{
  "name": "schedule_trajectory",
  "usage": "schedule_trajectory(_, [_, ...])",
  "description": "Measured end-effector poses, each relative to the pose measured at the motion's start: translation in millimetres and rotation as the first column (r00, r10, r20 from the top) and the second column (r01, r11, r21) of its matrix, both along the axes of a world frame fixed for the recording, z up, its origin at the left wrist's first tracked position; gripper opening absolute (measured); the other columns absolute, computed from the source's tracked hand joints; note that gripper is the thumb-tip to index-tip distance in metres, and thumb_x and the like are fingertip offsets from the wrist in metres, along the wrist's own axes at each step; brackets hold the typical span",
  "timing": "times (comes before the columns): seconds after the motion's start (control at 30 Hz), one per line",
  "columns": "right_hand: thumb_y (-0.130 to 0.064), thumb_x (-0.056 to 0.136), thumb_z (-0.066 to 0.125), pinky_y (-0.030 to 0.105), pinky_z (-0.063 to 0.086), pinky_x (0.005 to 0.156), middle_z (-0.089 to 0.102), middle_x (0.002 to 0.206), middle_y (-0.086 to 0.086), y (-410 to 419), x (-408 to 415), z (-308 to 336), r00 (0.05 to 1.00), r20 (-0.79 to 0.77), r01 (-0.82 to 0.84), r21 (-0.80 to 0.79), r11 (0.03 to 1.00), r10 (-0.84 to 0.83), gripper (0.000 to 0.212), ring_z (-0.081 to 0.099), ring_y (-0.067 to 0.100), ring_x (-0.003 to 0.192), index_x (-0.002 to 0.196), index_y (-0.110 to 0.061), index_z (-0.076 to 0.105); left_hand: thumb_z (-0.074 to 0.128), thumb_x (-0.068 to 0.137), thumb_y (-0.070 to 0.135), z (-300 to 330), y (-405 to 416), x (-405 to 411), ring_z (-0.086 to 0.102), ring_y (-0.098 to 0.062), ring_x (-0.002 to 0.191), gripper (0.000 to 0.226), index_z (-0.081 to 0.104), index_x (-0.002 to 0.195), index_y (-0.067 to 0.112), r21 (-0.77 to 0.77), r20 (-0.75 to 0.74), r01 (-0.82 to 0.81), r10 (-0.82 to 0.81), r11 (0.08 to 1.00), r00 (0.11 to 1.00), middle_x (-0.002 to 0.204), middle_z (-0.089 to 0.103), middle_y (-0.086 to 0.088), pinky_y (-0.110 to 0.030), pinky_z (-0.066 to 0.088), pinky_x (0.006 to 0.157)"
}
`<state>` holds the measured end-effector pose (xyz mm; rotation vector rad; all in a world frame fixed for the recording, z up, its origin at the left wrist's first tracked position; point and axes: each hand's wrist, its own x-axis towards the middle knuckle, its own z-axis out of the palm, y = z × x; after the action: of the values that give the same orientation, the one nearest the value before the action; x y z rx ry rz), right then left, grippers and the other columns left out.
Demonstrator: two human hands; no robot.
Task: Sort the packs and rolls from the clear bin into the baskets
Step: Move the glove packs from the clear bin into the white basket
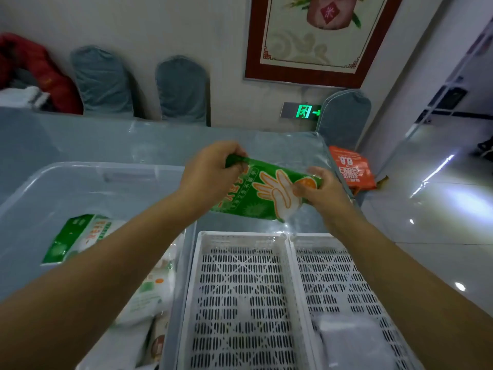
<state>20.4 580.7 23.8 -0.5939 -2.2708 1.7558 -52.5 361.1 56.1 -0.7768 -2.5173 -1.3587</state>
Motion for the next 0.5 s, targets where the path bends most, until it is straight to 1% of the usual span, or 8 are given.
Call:
schedule_trajectory(0.07, [-0.007,0.070,0.076,0.025,0.056,0.065,0.071,0.088,-0.003,13.5,2.6,-15.9,0.998,0.002,-0.062,0.021,0.998,0.062,0.030,0.069,0.013,0.079,0.092,-0.024,0.063,0.063,0.081,0.024,-20.1,9.9,-0.6,0.058,-0.014,0.066,0.014,0.057,0.077,0.036,-0.063,0.101,0.008,-0.002,0.998,0.995,0.066,0.059,0.014,-0.027,0.042,0.058])
schedule_trajectory(0.1, [-0.003,0.069,0.075,0.020,0.054,0.057,0.072,0.076,-0.005,19.0,3.0,-24.2,0.996,0.023,-0.091,0.072,0.993,0.090,0.026,0.068,0.008,0.070,0.081,-0.024,0.064,0.063,0.081,0.024,-29.5,12.3,-0.5,0.059,-0.015,0.067,0.012,0.058,0.078,0.034,-0.116,0.142,0.027,-0.011,0.993,0.990,0.067,0.060,0.013,-0.025,0.040,0.056])
schedule_trajectory(0.17, [0.001,0.067,0.074,0.016,0.050,0.050,0.069,0.062,-0.006,26.6,4.1,-41.1,0.981,0.110,-0.175,0.157,0.972,0.159,0.024,0.066,0.007,0.059,0.071,-0.021,0.064,0.063,0.080,0.025,-45.5,11.3,-0.6,0.061,-0.019,0.075,0.006,0.062,0.082,0.031,-0.334,0.124,0.070,-0.030,0.940,0.992,0.076,0.065,0.006,-0.024,0.037,0.055])
schedule_trajectory(0.23, [0.004,0.067,0.071,0.022,0.052,0.052,0.066,0.064,-0.001,30.0,3.9,-60.1,0.953,0.204,-0.268,0.209,0.941,0.226,0.023,0.062,0.012,0.059,0.068,-0.017,0.063,0.061,0.080,0.023,-57.5,7.1,-0.6,0.062,-0.025,0.083,0.010,0.066,0.088,0.026,-0.553,0.006,0.050,-0.057,0.832,0.998,0.087,0.069,-0.002,-0.024,0.034,0.061])
schedule_trajectory(0.3, [0.004,0.069,0.071,0.022,0.053,0.054,0.066,0.068,0.003,27.1,3.2,-77.6,0.924,0.272,-0.330,0.216,0.919,0.268,0.021,0.062,0.013,0.059,0.070,-0.016,0.062,0.058,0.080,0.021,-64.6,2.8,-1.4,0.061,-0.029,0.087,0.016,0.068,0.092,0.025,-0.675,-0.081,0.014,-0.093,0.738,0.992,0.090,0.068,-0.009,-0.027,0.033,0.067])
schedule_trajectory(0.37, [0.003,0.070,0.071,0.017,0.051,0.050,0.066,0.067,0.003,21.2,-0.1,-92.2,0.905,0.302,-0.366,0.196,0.910,0.299,0.019,0.063,0.011,0.057,0.072,-0.013,0.062,0.056,0.080,0.019,-68.9,0.4,-4.5,0.057,-0.031,0.092,0.022,0.066,0.098,0.027,-0.764,-0.122,-0.017,-0.119,0.645,0.985,0.092,0.064,-0.012,-0.031,0.036,0.080])
schedule_trajectory(0.43, [0.001,0.071,0.073,0.015,0.049,0.048,0.068,0.068,0.006,15.9,-7.7,-105.0,0.881,0.326,-0.410,0.164,0.897,0.343,0.014,0.064,0.010,0.054,0.076,-0.008,0.063,0.056,0.077,0.015,-70.4,-3.2,-8.4,0.052,-0.031,0.102,0.030,0.064,0.103,0.028,-0.824,-0.143,-0.045,-0.131,0.565,0.981,0.097,0.063,-0.011,-0.034,0.033,0.092])
schedule_trajectory(0.5, [-0.001,0.071,0.073,0.017,0.051,0.048,0.067,0.071,0.008,12.4,-17.0,-115.5,0.862,0.362,-0.446,0.211,0.870,0.354,0.013,0.062,0.010,0.055,0.079,-0.005,0.064,0.058,0.073,0.013,-70.6,-6.4,-10.4,0.050,-0.028,0.109,0.033,0.064,0.103,0.025,-0.844,-0.174,-0.069,-0.148,0.532,0.974,0.101,0.066,-0.007,-0.034,0.026,0.096])
